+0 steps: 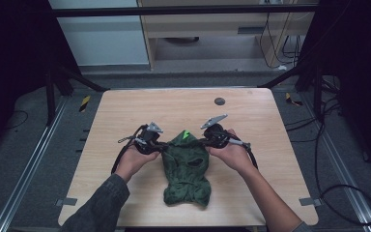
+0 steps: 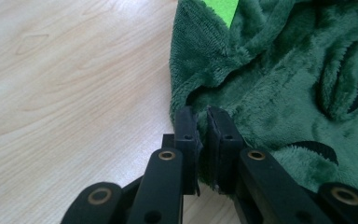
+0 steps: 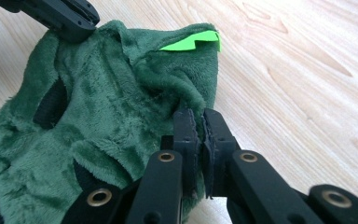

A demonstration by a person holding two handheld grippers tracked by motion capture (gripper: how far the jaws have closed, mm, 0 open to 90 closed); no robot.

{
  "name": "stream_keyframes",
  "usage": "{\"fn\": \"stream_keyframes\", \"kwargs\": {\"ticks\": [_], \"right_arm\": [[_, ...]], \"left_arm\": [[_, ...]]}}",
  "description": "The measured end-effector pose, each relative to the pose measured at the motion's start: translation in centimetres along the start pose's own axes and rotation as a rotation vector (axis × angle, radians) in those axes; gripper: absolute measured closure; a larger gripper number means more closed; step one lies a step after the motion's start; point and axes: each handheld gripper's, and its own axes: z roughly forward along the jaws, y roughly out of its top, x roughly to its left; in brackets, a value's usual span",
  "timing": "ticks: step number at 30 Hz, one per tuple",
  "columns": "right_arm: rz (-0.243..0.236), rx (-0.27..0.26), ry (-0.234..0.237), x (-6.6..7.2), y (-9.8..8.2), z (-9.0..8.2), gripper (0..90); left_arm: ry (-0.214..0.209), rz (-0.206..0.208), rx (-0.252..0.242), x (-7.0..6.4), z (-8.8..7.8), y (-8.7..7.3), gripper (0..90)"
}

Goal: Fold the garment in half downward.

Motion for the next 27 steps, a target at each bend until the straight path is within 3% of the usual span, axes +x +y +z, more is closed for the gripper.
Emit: {"fn": "stream_keyframes", "kwargs": {"ticks": [27], "right_arm": [[-0.031, -0.039, -0.025, -0.4, 1.7, -1.9, 85.3]], "left_arm": [[0.041, 0.046, -0.019, 0.1, -1.5, 2.4, 83.1]]}}
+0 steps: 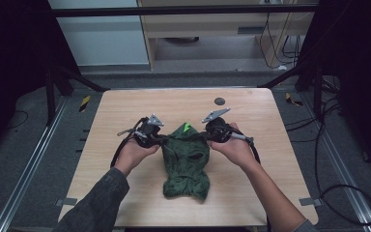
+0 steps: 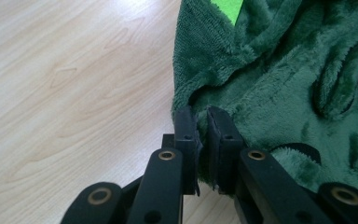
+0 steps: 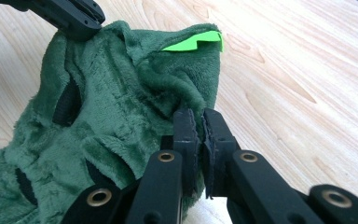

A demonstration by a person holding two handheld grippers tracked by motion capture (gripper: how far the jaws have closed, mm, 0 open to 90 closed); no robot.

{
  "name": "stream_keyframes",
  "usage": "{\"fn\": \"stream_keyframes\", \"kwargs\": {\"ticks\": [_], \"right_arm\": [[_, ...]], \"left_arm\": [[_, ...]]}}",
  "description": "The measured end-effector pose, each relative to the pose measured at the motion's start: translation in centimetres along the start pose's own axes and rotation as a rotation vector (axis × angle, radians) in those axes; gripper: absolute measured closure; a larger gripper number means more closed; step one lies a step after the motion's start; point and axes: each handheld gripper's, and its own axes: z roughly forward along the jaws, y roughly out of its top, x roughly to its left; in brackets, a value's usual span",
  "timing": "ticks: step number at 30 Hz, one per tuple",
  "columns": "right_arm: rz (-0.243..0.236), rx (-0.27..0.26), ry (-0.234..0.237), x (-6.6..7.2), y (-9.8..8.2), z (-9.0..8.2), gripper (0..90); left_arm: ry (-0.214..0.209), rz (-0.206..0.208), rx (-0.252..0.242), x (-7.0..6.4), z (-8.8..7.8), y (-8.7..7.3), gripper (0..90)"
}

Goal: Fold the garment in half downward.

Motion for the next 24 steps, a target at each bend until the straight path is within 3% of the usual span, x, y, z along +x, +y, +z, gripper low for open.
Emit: {"fn": "stream_keyframes", "kwargs": {"ticks": [24], "right_arm": [[-0.014, -0.015, -0.021, -0.17, 0.72, -0.13, 85.0]], "left_arm": [[0.022, 0.002, -0.009, 0.59, -0.36, 0.54, 83.0]]}}
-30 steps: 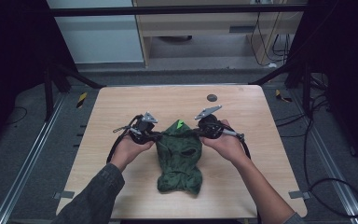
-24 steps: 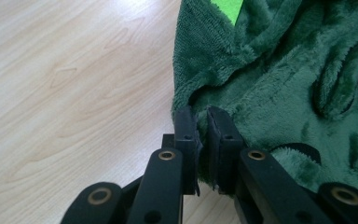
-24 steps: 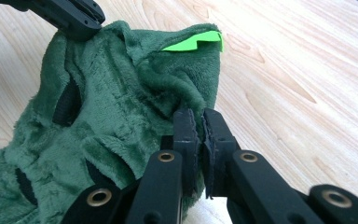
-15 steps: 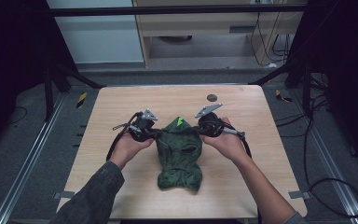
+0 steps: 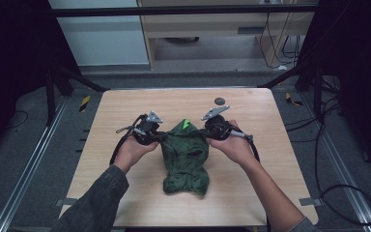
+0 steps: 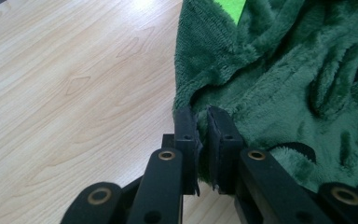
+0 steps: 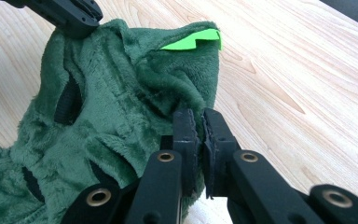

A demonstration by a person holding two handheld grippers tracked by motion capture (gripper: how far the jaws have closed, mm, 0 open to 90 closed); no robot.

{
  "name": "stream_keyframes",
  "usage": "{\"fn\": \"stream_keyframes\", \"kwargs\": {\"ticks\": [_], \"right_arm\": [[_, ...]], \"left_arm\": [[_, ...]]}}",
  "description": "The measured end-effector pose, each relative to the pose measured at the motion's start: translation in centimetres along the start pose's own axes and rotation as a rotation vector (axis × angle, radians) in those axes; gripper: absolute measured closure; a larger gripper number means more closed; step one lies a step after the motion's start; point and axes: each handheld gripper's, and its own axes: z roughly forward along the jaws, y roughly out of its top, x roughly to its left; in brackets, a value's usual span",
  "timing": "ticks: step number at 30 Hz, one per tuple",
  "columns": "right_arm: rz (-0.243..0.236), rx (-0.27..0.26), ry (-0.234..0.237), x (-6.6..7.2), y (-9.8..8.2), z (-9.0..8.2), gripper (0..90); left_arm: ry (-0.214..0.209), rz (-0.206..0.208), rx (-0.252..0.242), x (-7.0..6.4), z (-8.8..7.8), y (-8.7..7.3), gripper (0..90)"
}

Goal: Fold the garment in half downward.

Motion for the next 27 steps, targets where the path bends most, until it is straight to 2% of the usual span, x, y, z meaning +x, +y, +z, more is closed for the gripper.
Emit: {"fn": "stream_keyframes", "kwargs": {"ticks": [7, 10, 22, 27], "right_arm": [[-0.002, -0.003, -0.010, -0.4, 0.4, 0.5, 85.0], [-0.010, 0.002, -0.024, -0.4, 0.6, 0.7, 85.0], [-0.038, -0.029, -0.020, 0.5, 0.4, -0.3, 84.9], [-0.042, -0.046, -0.012, 0.9, -0.1, -0.6, 84.8]], "left_arm": [[0.017, -0.003, 0.008, 0.7, 0.4, 0.4, 83.0], [0.027, -0.006, -0.002, 0.6, 0.4, 0.5, 83.0], [0.035, 0.023, -0.015, -0.3, -0.7, -0.2, 82.9], [0.030, 0.021, -0.026, -0.6, -1.0, -0.8, 82.9]]}}
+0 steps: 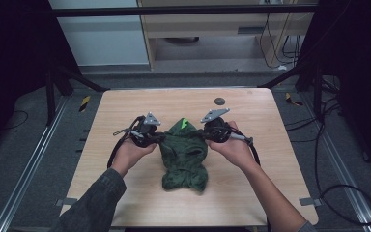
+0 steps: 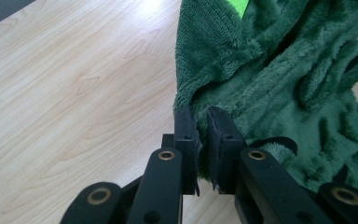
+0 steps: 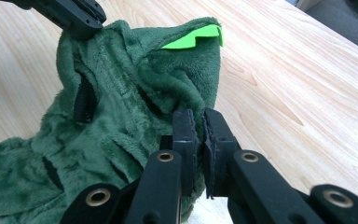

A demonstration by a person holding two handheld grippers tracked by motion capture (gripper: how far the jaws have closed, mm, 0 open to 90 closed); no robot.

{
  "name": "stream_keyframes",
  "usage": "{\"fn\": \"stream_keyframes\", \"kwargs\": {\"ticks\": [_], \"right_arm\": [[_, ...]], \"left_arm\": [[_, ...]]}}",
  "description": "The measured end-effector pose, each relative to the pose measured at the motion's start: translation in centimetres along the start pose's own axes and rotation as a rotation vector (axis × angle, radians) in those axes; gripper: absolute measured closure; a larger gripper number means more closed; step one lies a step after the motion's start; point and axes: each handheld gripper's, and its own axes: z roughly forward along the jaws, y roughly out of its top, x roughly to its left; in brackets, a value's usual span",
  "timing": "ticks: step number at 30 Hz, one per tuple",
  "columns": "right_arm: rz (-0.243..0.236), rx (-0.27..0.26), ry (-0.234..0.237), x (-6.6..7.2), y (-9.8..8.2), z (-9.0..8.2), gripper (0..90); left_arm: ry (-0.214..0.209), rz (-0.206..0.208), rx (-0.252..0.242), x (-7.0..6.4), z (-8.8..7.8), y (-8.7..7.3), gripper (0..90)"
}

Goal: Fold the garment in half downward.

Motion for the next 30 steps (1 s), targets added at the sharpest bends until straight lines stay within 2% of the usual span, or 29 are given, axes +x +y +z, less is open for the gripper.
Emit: {"fn": "stream_keyframes", "kwargs": {"ticks": [7, 19, 25, 30], "right_arm": [[-0.012, -0.001, -0.003, 0.2, 0.0, -0.1, 84.7], [0.020, 0.001, -0.029, -1.6, 1.6, 0.3, 84.8], [0.000, 0.002, -0.028, -1.1, 1.4, 0.0, 84.8], [-0.010, -0.015, -0.026, -0.2, 0.7, -0.5, 84.6]], "left_arm": [[0.010, 0.024, 0.005, -0.3, -0.2, 0.2, 82.9], [0.036, 0.016, -0.003, 0.2, 0.1, 1.6, 83.0], [0.037, 0.028, -0.006, -0.3, -0.1, 1.2, 82.8], [0.028, 0.039, -0.012, -0.9, -0.5, 0.6, 82.6]]}}
